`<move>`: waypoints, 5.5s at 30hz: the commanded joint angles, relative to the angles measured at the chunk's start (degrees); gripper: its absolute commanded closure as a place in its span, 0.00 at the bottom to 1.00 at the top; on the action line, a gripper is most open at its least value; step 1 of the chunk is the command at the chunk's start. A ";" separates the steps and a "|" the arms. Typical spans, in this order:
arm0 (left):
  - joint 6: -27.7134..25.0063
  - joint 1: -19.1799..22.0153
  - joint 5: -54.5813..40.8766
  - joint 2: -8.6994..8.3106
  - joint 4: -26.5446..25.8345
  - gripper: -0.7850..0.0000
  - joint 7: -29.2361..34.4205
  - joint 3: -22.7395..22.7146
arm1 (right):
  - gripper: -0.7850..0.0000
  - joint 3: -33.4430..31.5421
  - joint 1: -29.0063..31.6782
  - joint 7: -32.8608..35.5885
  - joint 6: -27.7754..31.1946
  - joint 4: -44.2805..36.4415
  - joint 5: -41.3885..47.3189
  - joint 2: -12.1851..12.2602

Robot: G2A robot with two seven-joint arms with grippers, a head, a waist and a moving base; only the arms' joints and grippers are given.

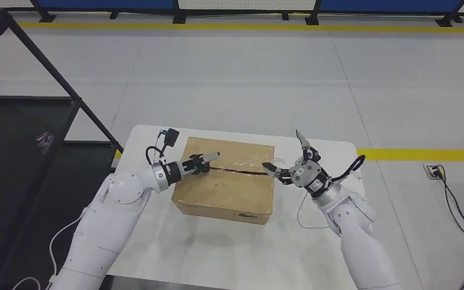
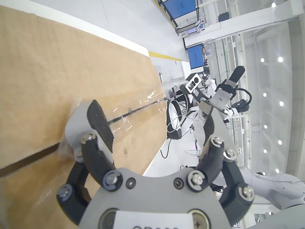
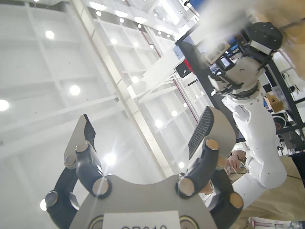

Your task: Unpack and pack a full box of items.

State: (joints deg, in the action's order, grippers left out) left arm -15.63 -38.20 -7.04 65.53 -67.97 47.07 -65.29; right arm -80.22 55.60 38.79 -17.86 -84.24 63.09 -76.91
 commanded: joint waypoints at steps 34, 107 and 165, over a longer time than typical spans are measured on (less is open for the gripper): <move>0.07 -17.40 -4.99 -3.21 -17.23 0.00 -9.09 -14.66 | 0.00 3.54 -2.48 7.42 4.44 -0.78 -16.65 1.28; 8.70 -5.96 0.06 -2.87 -13.11 0.00 -2.07 -7.00 | 0.00 5.76 -1.27 4.51 24.21 -1.49 -35.56 2.91; 14.16 -8.97 6.82 -4.44 -11.35 0.27 -0.35 -7.85 | 0.00 4.29 0.73 4.51 26.07 -1.23 -33.66 4.03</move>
State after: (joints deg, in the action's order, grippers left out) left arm -1.59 -47.20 -0.33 61.11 -79.35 46.71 -73.19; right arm -75.93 56.31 43.31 8.22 -85.43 29.43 -72.90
